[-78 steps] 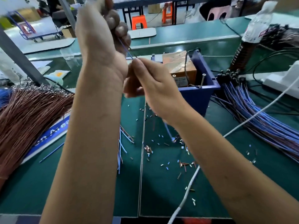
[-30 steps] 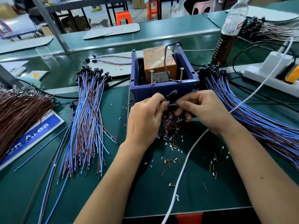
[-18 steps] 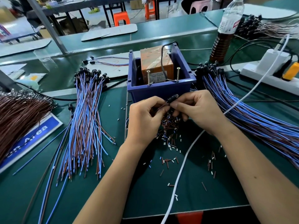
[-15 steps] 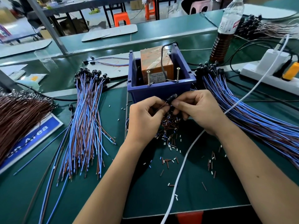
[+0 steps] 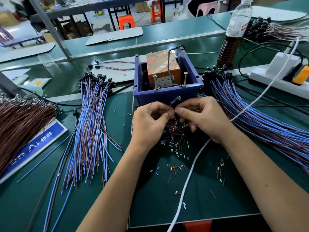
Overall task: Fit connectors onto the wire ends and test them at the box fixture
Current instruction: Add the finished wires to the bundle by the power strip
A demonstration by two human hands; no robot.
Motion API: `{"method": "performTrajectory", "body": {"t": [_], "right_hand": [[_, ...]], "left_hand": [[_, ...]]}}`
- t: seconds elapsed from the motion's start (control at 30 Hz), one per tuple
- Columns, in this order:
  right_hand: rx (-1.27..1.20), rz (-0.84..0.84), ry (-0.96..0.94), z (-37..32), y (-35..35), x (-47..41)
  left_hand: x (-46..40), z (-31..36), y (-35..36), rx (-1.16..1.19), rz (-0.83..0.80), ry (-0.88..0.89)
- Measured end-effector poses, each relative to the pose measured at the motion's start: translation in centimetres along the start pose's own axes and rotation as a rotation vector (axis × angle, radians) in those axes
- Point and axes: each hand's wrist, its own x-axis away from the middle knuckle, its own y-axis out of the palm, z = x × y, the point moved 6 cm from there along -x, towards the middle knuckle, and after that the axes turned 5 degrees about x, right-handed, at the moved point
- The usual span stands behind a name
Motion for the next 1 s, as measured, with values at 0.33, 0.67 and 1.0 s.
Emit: {"method": "performTrajectory", "body": {"t": [0.33, 0.67, 1.0], "right_hand": [[-0.064, 0.085, -0.039, -0.4, 0.2, 0.1], [-0.211, 0.098, -0.129, -1.5, 1.2, 0.8], [-0.325, 0.202, -0.136, -2.2, 1.5, 1.0]], "left_hand": [[0.1, 0.4, -0.1, 0.136, 0.039, -0.007], [0.2, 1.4, -0.8, 0.29, 0.165, 0.039], [0.7, 1.6, -0.2, 0.3, 0.164, 0.09]]}}
